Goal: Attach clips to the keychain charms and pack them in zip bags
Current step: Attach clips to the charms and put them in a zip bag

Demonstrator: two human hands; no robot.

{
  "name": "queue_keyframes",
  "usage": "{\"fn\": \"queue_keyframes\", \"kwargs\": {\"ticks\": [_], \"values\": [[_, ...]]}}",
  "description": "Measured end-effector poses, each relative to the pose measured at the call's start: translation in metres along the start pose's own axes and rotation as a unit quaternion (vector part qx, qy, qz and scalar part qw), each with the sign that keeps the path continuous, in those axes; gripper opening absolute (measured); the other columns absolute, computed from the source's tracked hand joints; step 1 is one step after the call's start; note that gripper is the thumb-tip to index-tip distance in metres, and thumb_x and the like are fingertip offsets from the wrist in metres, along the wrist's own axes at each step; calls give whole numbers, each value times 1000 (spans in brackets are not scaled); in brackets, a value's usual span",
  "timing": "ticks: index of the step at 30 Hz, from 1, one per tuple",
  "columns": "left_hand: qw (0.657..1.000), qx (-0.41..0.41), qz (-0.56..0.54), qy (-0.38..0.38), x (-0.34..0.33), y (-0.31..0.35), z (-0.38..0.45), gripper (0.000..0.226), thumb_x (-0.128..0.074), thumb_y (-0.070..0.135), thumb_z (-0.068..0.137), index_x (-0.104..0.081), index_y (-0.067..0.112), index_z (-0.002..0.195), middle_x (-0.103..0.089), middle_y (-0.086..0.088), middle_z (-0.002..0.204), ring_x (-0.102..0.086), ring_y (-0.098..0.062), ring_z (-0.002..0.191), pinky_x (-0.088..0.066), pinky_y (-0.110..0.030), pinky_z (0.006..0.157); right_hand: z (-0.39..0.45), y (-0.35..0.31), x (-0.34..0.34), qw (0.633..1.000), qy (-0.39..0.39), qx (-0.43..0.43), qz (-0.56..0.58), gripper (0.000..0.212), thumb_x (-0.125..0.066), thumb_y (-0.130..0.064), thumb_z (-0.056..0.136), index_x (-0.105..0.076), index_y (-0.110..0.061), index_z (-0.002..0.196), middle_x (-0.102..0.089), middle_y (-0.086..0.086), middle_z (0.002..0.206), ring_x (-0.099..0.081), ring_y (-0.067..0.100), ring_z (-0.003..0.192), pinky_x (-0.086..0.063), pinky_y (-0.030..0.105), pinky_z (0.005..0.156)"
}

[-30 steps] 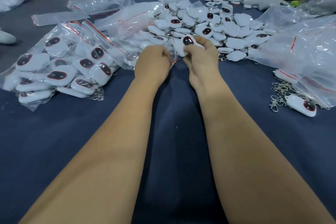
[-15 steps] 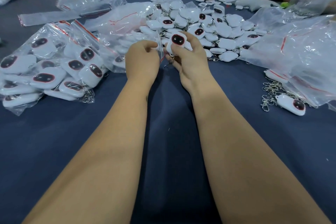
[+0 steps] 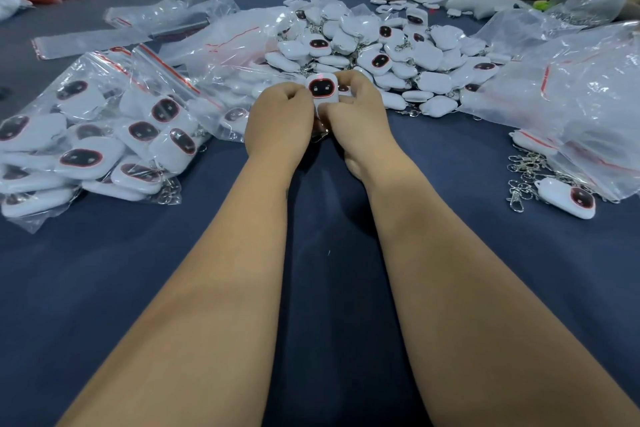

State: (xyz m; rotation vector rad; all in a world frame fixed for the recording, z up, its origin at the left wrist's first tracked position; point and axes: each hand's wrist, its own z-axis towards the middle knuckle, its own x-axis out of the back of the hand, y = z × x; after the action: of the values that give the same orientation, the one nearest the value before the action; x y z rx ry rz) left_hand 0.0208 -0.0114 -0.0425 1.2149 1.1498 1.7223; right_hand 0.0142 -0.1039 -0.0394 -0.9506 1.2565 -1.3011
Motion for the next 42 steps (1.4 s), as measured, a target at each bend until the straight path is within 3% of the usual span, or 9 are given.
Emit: {"fn": "queue_keyframes", "kwargs": {"ticks": [4, 9, 13, 16, 21, 25, 28, 32, 42], "values": [[999, -13, -44, -4, 0, 2, 0, 23, -49, 32, 73, -57, 27, 53, -54, 11, 53, -50, -18, 62, -52, -41, 72, 4, -3, 0, 999, 0, -30, 24, 33, -56, 15, 77, -59, -12, 96, -65, 4, 72, -61, 15, 60, -50, 26, 53], [997, -33, -56, -27, 1, 2, 1, 16, -55, 34, 74, -65, 25, 66, -69, 7, 70, -65, -24, 74, -56, -49, 84, 6, -4, 3, 998, -23, -34, 49, 26, -48, 5, 88, -60, -14, 75, -62, 1, 58, -57, 10, 51, -46, 18, 47], [997, -24, -67, -33, 2, 1, 2, 15, -56, 32, 71, -61, 27, 58, -57, 12, 53, -51, -18, 58, -46, -41, 63, 6, -2, 4, 997, -30, -29, 69, 26, -47, 0, 95, -61, -14, 77, -65, -3, 56, -61, 8, 50, -49, 19, 48], [995, -18, -86, -39, 3, 0, 1, 22, -56, 33, 72, -59, 30, 51, -51, 13, 48, -45, -16, 53, -38, -35, 62, 7, -2, 4, 998, -25, -32, 52, 22, -48, -2, 96, -62, -15, 85, -68, 0, 66, -64, 11, 60, -54, 24, 55], [994, -16, -100, -39, 2, 0, 3, 24, -54, 33, 74, -56, 31, 51, -47, 12, 49, -39, -17, 52, -31, -31, 55, 7, -2, 3, 999, -25, -32, 27, 17, -47, -2, 97, -60, -13, 93, -65, 13, 93, -63, 25, 84, -55, 48, 83], [994, -15, -98, -48, 2, 0, 2, 22, -55, 35, 71, -56, 31, 50, -46, 13, 45, -41, -16, 51, -31, -30, 53, 7, -3, 3, 999, -24, -35, -7, 19, -45, -2, 97, -61, -13, 98, -67, 18, 101, -65, 28, 88, -54, 50, 87], [994, -12, -97, -52, 2, 1, 3, 20, -55, 36, 68, -57, 31, 49, -48, 14, 46, -43, -15, 52, -33, -29, 53, 8, -2, 2, 999, -20, -34, -16, 19, -46, -2, 97, -62, -11, 103, -67, 16, 99, -64, 27, 86, -54, 47, 86], [994, -17, -91, -51, 1, -1, 5, 14, -56, 39, 67, -60, 25, 65, -58, 10, 58, -50, -17, 59, -39, -31, 59, 7, -3, 2, 999, -22, -38, 16, 18, -48, -2, 96, -62, -7, 106, -68, 19, 99, -63, 23, 83, -53, 36, 72], [994, -32, -97, -43, 0, -4, 7, 13, -60, 33, 78, -60, 25, 68, -57, 12, 60, -53, -12, 60, -49, -35, 66, 5, -4, 0, 997, -23, -54, 45, 20, -49, 1, 91, -64, -9, 100, -68, 14, 94, -61, 21, 80, -49, 27, 66]]}}
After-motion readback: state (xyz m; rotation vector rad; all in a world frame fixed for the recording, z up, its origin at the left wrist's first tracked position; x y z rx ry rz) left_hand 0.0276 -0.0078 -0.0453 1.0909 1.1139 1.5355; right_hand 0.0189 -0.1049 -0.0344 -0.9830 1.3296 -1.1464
